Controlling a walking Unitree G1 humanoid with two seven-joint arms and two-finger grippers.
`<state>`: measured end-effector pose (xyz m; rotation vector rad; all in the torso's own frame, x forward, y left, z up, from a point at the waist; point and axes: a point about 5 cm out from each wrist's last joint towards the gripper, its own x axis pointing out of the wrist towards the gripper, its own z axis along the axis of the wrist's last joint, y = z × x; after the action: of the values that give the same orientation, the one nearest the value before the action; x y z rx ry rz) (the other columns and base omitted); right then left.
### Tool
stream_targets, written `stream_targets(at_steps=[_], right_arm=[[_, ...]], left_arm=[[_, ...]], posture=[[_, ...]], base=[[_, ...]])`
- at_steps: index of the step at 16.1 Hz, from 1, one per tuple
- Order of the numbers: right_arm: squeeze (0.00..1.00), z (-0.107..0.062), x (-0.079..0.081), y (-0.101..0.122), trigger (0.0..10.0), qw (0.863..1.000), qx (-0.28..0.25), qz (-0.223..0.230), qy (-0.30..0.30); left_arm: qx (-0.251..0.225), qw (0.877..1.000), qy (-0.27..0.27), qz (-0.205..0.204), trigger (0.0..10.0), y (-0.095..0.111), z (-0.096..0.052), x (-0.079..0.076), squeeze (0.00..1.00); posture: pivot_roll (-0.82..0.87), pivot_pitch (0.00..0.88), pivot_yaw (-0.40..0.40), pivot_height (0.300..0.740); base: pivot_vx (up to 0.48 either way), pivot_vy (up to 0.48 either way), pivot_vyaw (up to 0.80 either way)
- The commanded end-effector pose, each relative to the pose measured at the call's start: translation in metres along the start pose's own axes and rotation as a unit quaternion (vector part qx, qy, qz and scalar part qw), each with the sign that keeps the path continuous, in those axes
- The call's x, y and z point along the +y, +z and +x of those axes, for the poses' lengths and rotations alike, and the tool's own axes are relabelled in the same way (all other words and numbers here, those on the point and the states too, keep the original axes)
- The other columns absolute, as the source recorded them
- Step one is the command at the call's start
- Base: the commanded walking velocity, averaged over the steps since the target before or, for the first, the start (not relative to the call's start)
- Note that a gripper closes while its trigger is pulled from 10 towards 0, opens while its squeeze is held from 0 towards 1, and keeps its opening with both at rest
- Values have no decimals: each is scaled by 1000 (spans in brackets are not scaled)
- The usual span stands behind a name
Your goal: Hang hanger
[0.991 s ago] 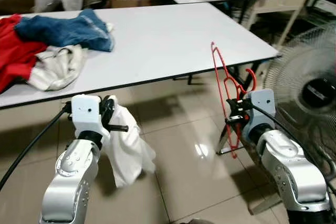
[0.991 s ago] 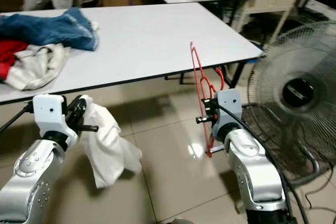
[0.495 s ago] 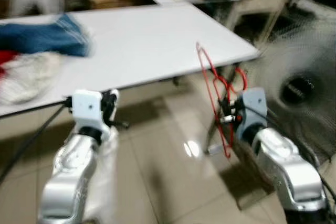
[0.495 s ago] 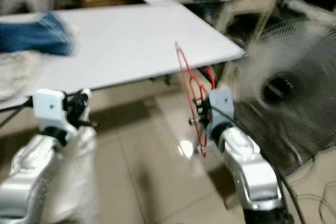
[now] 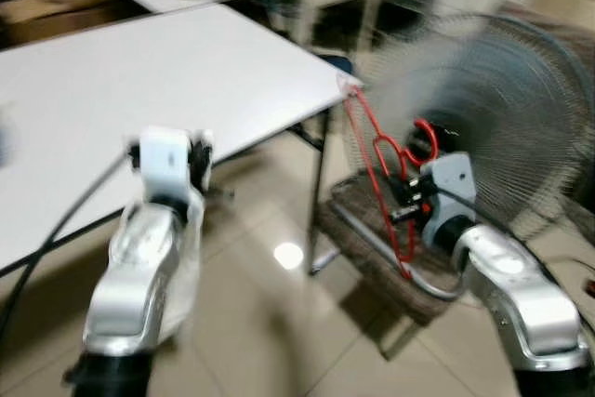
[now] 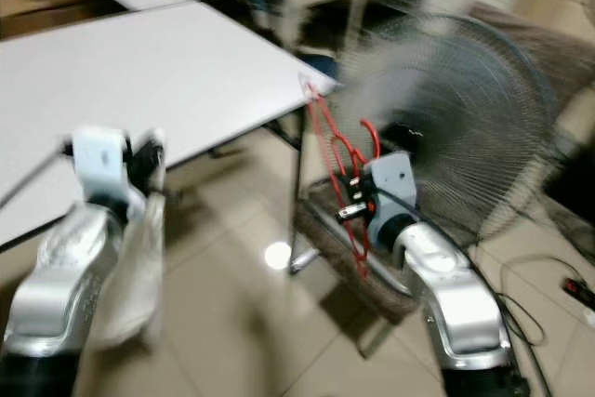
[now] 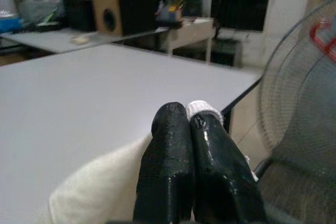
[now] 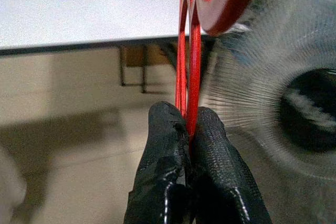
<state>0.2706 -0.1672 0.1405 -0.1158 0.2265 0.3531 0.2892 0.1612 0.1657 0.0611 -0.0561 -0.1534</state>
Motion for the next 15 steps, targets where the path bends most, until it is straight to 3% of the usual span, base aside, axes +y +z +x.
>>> stream_targets(at_steps=[1, 3, 6, 11, 13, 15], right_arm=[[0, 1, 2, 13, 10000, 1000, -26, -5, 17], [0, 0, 2, 17, 10000, 999, -31, -24, 29], [0, 2, 6, 26, 10000, 996, -38, -60, 60], [0, -2, -4, 36, 10000, 991, -53, -101, 76], [0, -13, -11, 41, 10000, 984, -45, -115, 125], [0, -29, -12, 41, 10000, 967, -15, -147, 208]], left_arm=[[-13, 1000, 16, 7, 10000, 7, 2, 9, 0], [-23, 1000, 20, 0, 10000, 13, 5, 11, 0], [-45, 999, 27, -7, 10000, 26, 11, 11, 0], [-55, 998, 20, 8, 10000, 33, 22, 10, 0], [-66, 997, 25, 24, 10000, 45, 33, 20, 0], [-69, 997, -2, 36, 10000, 53, 44, 21, 0]], posture=[[-127, 0, -31, 740], [-129, 0, -31, 740], [-129, 0, -31, 740], [-135, 0, -36, 740], [-132, 0, -35, 740], [-132, 0, -32, 740]], base=[[398, 0, 0], [399, 0, 0], [410, 0, 800], [412, 0, 733], [409, 0, 0], [411, 0, 0]])
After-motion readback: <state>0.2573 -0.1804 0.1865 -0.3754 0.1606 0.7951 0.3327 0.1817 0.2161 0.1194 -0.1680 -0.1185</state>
